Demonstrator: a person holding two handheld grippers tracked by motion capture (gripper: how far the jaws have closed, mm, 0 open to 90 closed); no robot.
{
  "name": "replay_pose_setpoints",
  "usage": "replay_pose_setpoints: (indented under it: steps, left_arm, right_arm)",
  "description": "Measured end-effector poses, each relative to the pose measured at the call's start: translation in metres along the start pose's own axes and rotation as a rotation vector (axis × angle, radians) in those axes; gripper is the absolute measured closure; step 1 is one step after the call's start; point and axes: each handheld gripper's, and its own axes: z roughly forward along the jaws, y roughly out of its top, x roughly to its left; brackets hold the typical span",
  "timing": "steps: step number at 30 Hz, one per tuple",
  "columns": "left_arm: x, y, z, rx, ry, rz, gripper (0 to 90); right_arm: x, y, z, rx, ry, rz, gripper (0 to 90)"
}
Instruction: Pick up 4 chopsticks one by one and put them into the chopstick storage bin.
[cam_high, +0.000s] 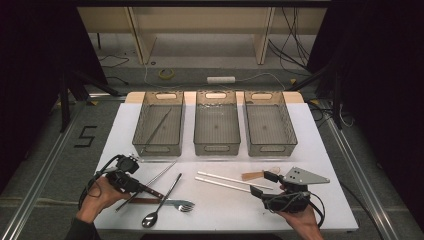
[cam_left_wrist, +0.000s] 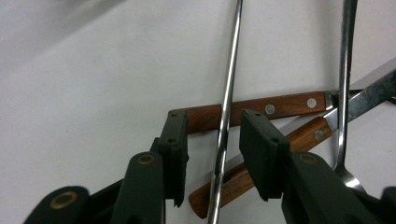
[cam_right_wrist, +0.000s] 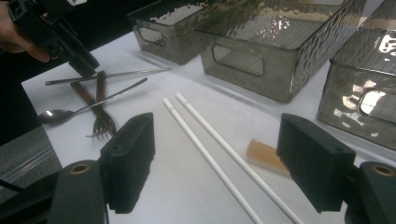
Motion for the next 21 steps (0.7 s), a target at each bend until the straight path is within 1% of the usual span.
replay_pose_setpoints:
  steps: [4,8,9,12,18,21]
  left_arm:
    - [-0.0011,-0.0015,0.0028,0.009,-0.014,0.005,65.5]
    - [-0.0011,-0.0030,0.0055,0.024,-0.012,0.014,68.7]
    - [-0.0005,-0.0033,0.0055,0.034,-0.011,0.023,69.4]
    - [-0.0007,-0.0042,0.0068,0.033,-0.016,0.021,71.0]
    - [-0.0007,-0.0050,0.0086,0.052,-0.020,0.038,74.8]
    - [-0.0009,-0.0054,0.0100,0.045,-0.018,0.043,77.4]
  right_arm:
    - [0.0000,0.0000,0.0001,0.000,0.000,0.000,29.0]
    - [0.0000,0.0000,0.0001,0.002,0.000,-0.001,29.0]
    - [0.0000,0.0000,0.0001,0.003,0.000,-0.001,29.0]
    - [0.0000,0.0000,0.0000,0.002,0.000,-0.001,29.0]
    - [0.0004,0.0002,-0.0004,0.001,0.000,-0.004,29.0]
    - [0.0003,0.0002,-0.0005,0.001,-0.001,-0.003,29.0]
